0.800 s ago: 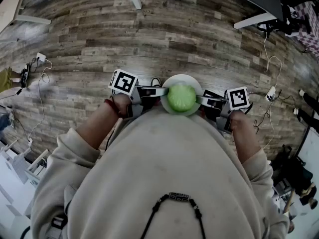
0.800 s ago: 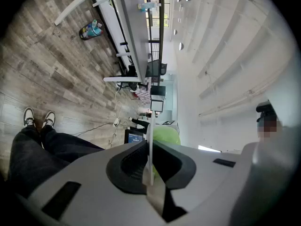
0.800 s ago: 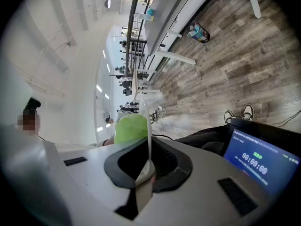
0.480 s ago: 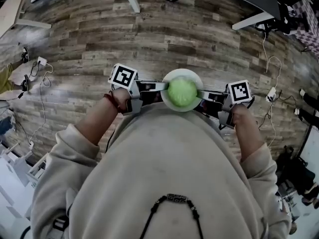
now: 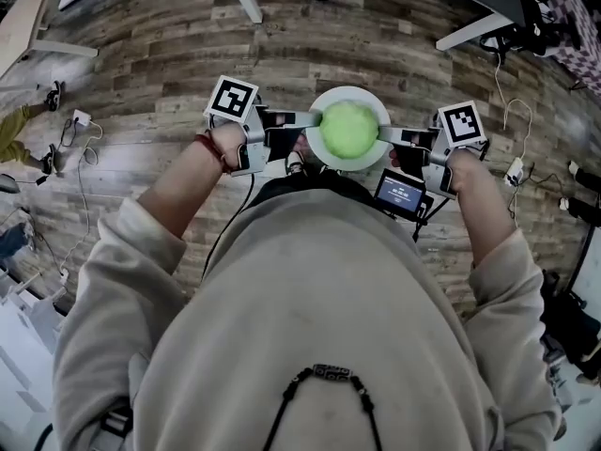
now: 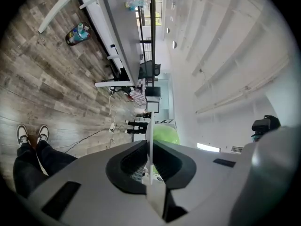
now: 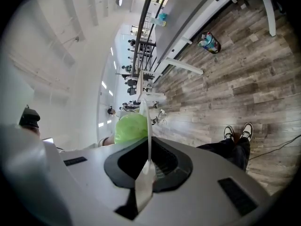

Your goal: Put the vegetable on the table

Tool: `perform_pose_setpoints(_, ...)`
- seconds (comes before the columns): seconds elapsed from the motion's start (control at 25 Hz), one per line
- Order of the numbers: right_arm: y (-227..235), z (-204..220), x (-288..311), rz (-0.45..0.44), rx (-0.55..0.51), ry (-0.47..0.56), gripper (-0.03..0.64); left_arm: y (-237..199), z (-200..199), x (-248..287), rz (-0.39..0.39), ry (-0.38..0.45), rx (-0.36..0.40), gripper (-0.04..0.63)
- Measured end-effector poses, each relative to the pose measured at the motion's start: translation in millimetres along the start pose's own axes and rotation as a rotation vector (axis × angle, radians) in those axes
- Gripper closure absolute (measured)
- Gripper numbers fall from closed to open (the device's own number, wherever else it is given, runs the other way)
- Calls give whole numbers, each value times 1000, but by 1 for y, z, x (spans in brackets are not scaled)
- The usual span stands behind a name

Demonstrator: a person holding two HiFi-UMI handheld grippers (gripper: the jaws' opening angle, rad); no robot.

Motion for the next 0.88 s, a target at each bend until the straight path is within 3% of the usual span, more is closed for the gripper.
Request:
perform_pose_setpoints(0.4,14,-19,-51,-31,11,13,588,12,-23,50,-34,16,-12,566)
perform_pose_setpoints(0.88,29,-22,-71,-41,-24,-16,588,11,-21,72,-47,39,20,566)
Point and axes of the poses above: the fingertips, and each gripper's own axes: x forward along the fingers, y to its right, z out of its underside, the point moved 9 cm from there along -x, backward along the fingers, and after that the axes turned 2 degrees about -z, right-handed, at the moved point
